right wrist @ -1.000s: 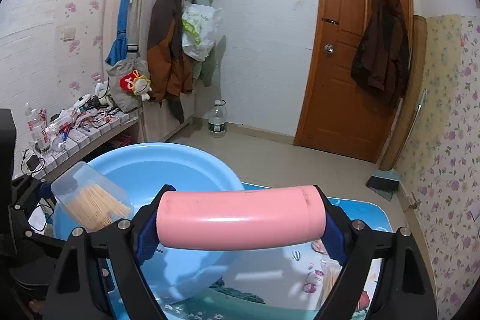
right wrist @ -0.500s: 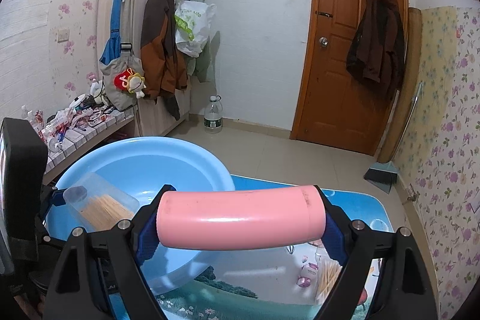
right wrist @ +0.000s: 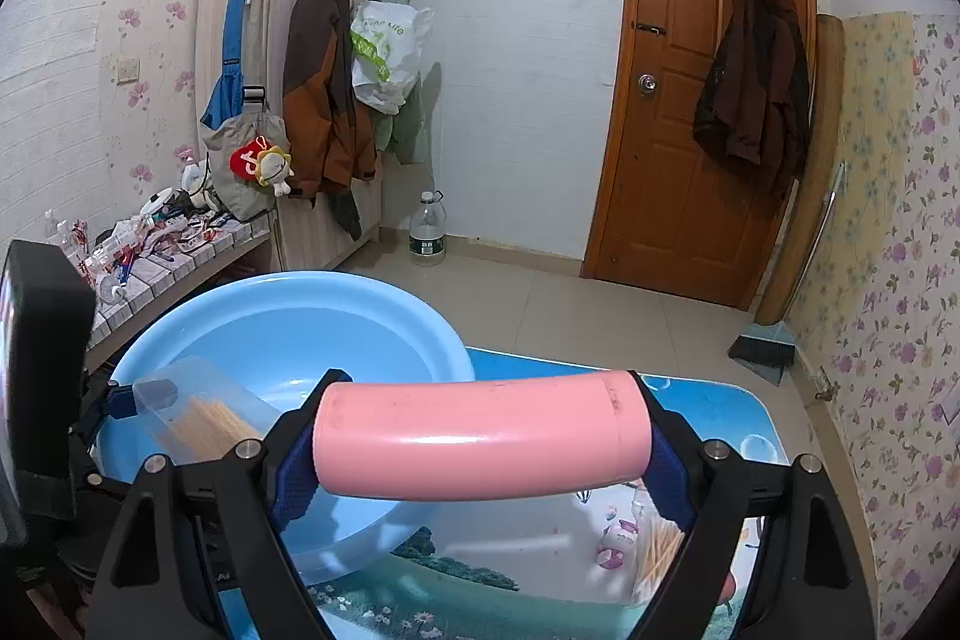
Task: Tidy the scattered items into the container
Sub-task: 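Open the left gripper to drop the skewer box into the basin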
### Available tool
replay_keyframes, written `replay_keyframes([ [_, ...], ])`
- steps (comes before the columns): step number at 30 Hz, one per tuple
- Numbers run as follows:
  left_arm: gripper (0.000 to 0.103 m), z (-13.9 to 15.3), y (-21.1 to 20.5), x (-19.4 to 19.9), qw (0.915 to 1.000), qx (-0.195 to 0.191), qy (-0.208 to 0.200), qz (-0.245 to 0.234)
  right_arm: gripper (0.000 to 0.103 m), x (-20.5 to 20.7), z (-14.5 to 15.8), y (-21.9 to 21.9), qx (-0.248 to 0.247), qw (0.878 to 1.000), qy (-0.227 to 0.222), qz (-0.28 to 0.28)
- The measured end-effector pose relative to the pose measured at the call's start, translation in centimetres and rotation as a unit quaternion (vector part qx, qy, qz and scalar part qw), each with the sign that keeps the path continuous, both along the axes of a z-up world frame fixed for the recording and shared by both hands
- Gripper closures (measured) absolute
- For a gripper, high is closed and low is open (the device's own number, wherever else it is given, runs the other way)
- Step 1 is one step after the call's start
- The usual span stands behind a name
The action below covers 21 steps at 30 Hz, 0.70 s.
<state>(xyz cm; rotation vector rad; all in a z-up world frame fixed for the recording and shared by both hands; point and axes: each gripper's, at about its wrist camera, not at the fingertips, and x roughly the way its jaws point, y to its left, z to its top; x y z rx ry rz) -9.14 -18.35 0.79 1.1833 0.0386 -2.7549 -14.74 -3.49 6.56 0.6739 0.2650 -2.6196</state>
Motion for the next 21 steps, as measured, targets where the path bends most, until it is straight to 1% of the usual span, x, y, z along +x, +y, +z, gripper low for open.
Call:
replay_keyframes([
  [3, 0.009, 0.6, 0.0, 1.0, 0.9997, -0.006, 0.022, 0.002, 0.015, 0.5, -0.1, -0.1, 0.0, 1.0, -0.001, 0.003],
  [6, 0.002, 1.3, 0.0, 1.8, 0.9989, -0.021, 0.042, 0.004, 0.015, 1.1, -0.1, -0.5, 0.002, 1.0, 0.0, 0.011],
  [10, 0.002, 1.6, 0.0, 2.3, 0.9988, -0.021, 0.044, 0.004, 0.015, 1.6, 0.0, -1.3, 0.007, 1.0, -0.001, 0.016],
  [13, 0.002, 1.9, -0.8, 3.1, 0.9984, -0.016, 0.051, 0.015, 0.015, 1.9, 0.0, -1.6, 0.004, 1.0, -0.005, 0.017],
  [17, 0.001, 1.7, -2.0, 5.0, 0.9979, 0.0, 0.057, 0.032, 0.015, 2.1, -0.1, -2.3, 0.007, 1.0, -0.009, 0.021],
  [21, 0.001, 1.3, -2.8, 6.7, 0.9971, -0.001, 0.065, 0.04, 0.015, 2.2, -0.5, -3.4, 0.009, 0.999, -0.019, 0.032],
])
